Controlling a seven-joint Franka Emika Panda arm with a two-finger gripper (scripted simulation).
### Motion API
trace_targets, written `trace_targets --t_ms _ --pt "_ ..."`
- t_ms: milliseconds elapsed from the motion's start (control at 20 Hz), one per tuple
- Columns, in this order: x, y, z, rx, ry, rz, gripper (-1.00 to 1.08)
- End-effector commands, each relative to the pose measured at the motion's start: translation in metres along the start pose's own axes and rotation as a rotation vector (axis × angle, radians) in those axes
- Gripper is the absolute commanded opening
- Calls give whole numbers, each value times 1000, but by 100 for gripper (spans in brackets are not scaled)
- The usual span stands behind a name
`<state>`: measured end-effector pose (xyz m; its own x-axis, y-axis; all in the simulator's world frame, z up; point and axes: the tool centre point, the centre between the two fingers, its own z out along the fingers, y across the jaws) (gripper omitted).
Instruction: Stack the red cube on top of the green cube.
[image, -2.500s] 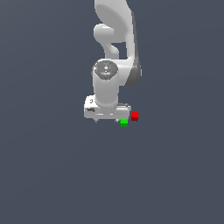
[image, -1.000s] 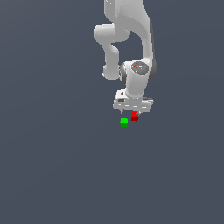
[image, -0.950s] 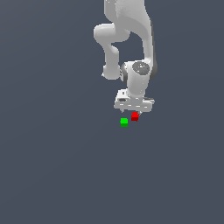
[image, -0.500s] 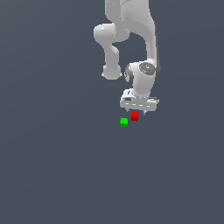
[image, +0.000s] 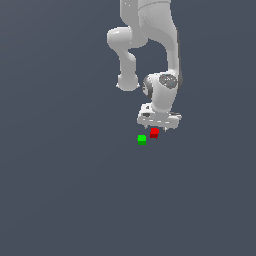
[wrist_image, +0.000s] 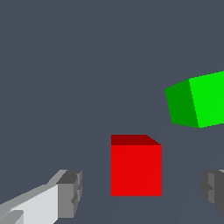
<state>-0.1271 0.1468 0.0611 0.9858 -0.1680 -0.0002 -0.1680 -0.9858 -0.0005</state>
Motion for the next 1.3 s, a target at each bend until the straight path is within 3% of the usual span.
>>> trace_targets --t_ms 0,550,600,1250 --pt "-1 0 9 0 -1 0 100" --pt "0 -1 41 -1 0 2 100" --pt "0 -1 41 -1 0 2 -100" --pt "0 -1 39 -1 0 2 -100"
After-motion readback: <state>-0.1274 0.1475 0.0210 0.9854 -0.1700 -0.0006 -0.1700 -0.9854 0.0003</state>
